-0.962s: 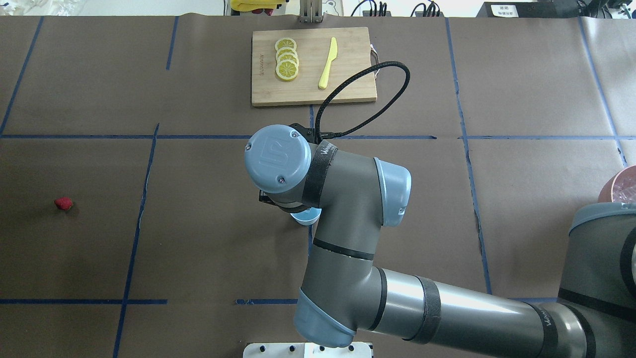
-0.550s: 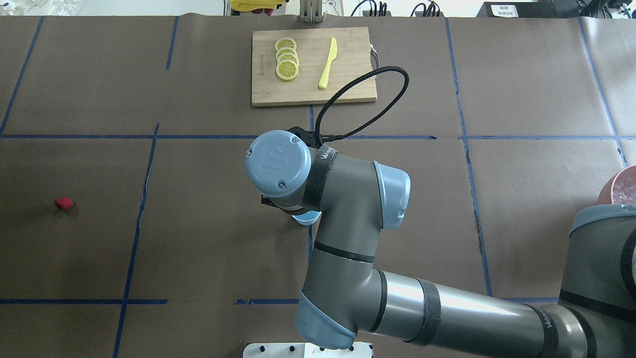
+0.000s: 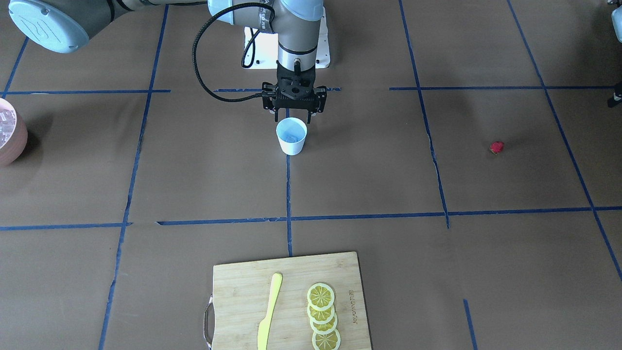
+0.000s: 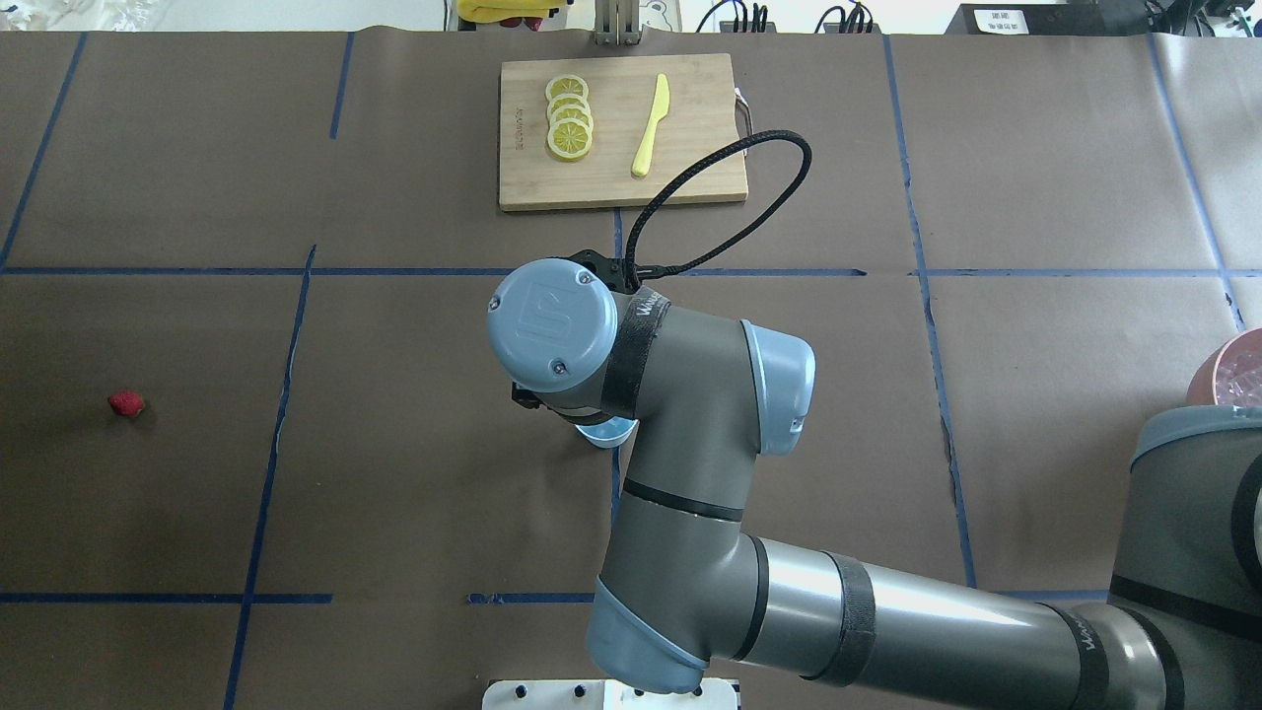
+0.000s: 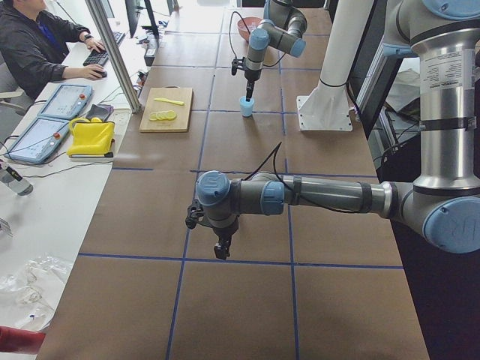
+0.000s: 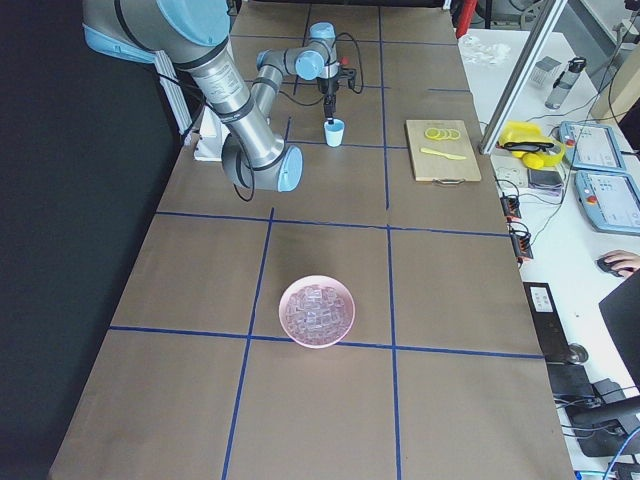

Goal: Put ice and strawberries in cup
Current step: 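Open the right gripper to drop the ice cube into the cup, then move the empty right gripper back toward the pink bowl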

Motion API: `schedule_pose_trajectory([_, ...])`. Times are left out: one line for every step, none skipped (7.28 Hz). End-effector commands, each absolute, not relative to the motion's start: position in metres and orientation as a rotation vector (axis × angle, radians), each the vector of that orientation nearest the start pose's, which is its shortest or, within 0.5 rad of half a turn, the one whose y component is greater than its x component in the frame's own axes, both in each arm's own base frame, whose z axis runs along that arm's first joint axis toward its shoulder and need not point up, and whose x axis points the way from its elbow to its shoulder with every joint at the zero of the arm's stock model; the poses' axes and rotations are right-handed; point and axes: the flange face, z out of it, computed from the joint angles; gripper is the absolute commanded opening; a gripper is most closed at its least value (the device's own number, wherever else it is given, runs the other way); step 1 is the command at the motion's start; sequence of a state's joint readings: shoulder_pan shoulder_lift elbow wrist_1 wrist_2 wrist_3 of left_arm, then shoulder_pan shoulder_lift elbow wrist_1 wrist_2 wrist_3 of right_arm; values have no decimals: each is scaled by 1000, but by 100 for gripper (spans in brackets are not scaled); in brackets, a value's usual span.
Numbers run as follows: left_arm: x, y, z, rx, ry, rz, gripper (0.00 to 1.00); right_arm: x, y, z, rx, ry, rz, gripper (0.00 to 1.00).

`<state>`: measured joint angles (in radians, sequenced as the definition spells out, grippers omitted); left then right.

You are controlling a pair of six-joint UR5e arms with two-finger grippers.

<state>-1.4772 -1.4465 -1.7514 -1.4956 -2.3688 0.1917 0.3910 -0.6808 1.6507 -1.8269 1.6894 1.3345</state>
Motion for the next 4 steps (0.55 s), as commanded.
schedule_pose_trajectory([-21,-441,634,20,800,262,100,-552,-396,139,157,-713,42,98])
schedule_pose_trajectory([-21,-441,634,20,800,262,100,-498,-407,166,191,-726,-28,98])
schedule_pose_trajectory([-21,-441,634,20,800,262,100,-438,-418,203,184,-728,-92,98])
schedule_pose_trajectory([-21,-441,634,20,802,262,100,-388,-423,236,196,-710,-147,98])
